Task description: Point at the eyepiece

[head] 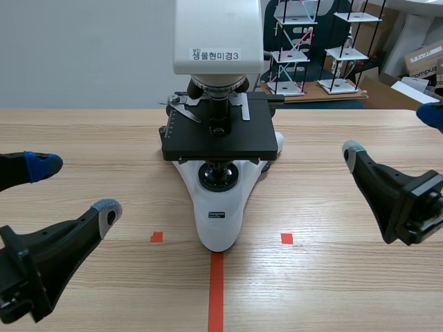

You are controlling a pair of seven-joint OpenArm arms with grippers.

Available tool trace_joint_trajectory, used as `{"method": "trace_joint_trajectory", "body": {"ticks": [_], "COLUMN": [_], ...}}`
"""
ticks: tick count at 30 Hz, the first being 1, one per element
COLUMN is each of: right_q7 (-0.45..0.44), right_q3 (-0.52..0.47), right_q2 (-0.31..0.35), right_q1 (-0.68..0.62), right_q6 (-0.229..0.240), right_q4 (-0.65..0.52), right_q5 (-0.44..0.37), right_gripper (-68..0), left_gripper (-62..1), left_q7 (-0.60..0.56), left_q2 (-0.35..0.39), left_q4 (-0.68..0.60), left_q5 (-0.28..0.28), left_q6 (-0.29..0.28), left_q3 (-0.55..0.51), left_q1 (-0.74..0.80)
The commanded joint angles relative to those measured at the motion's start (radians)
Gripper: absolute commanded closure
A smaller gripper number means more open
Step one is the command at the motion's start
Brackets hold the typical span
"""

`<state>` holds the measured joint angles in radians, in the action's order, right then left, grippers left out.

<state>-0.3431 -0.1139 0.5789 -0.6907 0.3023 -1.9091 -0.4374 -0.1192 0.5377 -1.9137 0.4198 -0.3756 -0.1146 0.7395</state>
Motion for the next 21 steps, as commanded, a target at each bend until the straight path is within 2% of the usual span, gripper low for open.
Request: {"method": "trace_joint_trajectory", "body": {"ticks": [1,18,21], "right_q7": [-0.019,-0.019,-0.019], "right_q3": [-0.011,-0.011,-0.011], "right_q2": [0.008,0.008,0.010], "right_q1": [0.004,0.004,0.010], "right_q6": [-0.004,-0.004,-0.027], "right_q4": [-0.014,-0.014,-0.014], "right_q5": [-0.011,-0.011,-0.011], "right_gripper": [-63.6,-63.6,-63.5], "left_gripper": [-59.6,-59.6,-59.6], "left_q7": [-0.011,-0.011,-0.011], "left_q2": [-0.003,-0.003,-0.003], "left_q4": [-0.011,-0.011,-0.011], "left_q5": [0.006,0.006,0.006], "left_q6": [-0.002,-0.002,-0.002], "left_q3": [-0.006,-0.006,-0.006], "left_q1": [0.005,0.005,0.005]}}
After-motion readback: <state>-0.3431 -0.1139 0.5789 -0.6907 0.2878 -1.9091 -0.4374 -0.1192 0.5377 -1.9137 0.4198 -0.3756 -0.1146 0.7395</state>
